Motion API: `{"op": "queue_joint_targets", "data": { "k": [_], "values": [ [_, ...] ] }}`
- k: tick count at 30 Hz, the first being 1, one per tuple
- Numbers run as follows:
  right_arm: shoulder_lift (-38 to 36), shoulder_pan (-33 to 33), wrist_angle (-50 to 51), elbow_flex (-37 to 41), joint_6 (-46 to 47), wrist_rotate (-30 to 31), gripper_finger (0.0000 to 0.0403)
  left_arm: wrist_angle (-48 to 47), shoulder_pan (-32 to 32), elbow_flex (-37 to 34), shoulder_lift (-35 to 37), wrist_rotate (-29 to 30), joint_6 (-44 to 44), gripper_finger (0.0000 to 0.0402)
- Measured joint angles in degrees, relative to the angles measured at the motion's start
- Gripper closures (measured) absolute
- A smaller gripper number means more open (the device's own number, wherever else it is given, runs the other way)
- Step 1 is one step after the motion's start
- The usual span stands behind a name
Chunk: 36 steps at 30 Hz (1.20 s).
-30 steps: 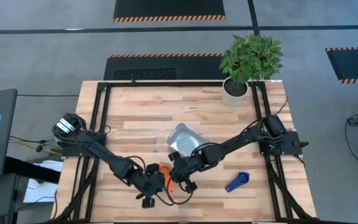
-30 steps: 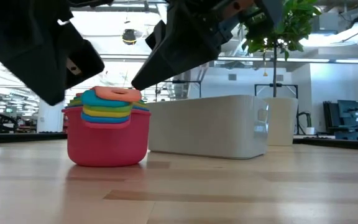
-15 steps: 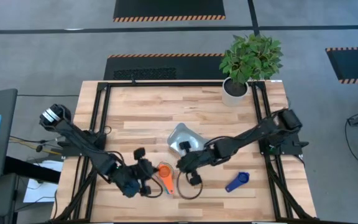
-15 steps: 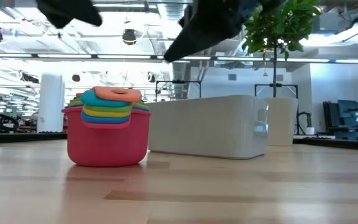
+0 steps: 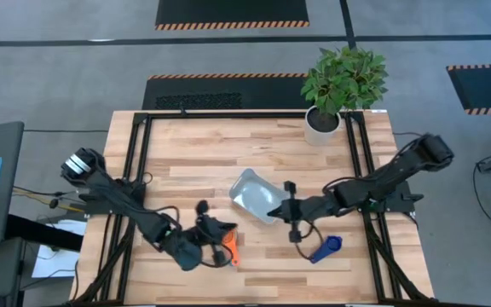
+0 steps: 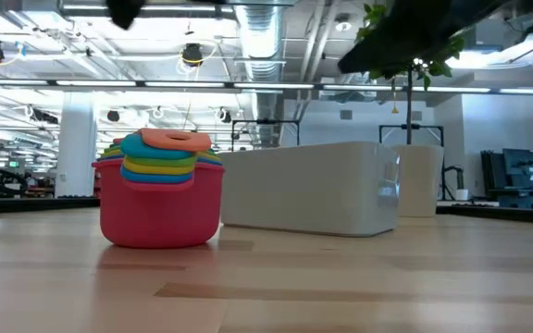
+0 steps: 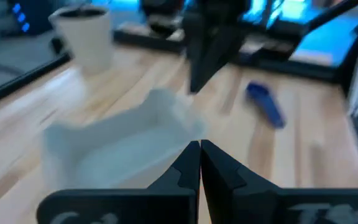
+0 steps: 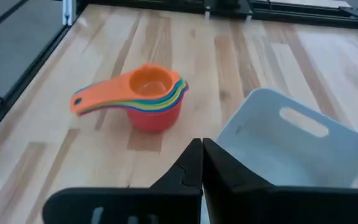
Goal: Nest measuring cups in basket
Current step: Stack the dark blue measuring cup on top of the orange measuring cup
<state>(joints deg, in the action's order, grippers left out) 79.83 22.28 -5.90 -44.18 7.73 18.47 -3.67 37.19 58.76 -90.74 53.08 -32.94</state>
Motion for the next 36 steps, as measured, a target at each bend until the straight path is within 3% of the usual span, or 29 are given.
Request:
{"op": "queue_joint_targets", "data": {
  "k": [4, 7, 11, 17, 27, 36],
  "values": [
    [-3.17, 3.41, 1.82, 0.97, 0.86, 1.24, 0.0386, 16.14, -3.18, 0.27, -5.6, -4.03, 9.72, 0.039],
    [-4.76, 6.44, 4.84, 1.25, 2.04, 2.44, 0.0381, 20.14, -5.68, 3.3, -9.02, -4.7, 13.01, 0.0368],
    [-6.18, 10.94, 12.26, 1.23, 6.46, 7.09, 0.0375, 19.36, -8.63, 9.84, -13.39, -6.28, 16.65, 0.0332],
    [-6.68, 17.76, 25.33, 1.24, 14.89, 7.13, 0.038, 15.42, -12.94, 21.4, -21.31, -11.66, 20.28, 0.0297],
    [-7.81, 30.22, 43.91, 1.22, 34.26, 6.69, 0.0372, 12.54, -17.84, 38.84, -36.49, -20.1, 19.97, 0.0294],
    [-7.82, 36.21, 56.08, 1.22, 53.27, 3.59, 0.0373, 9.38, -21.11, 54.05, -49.34, -26.1, 19.98, 0.0294]
  ]
}}
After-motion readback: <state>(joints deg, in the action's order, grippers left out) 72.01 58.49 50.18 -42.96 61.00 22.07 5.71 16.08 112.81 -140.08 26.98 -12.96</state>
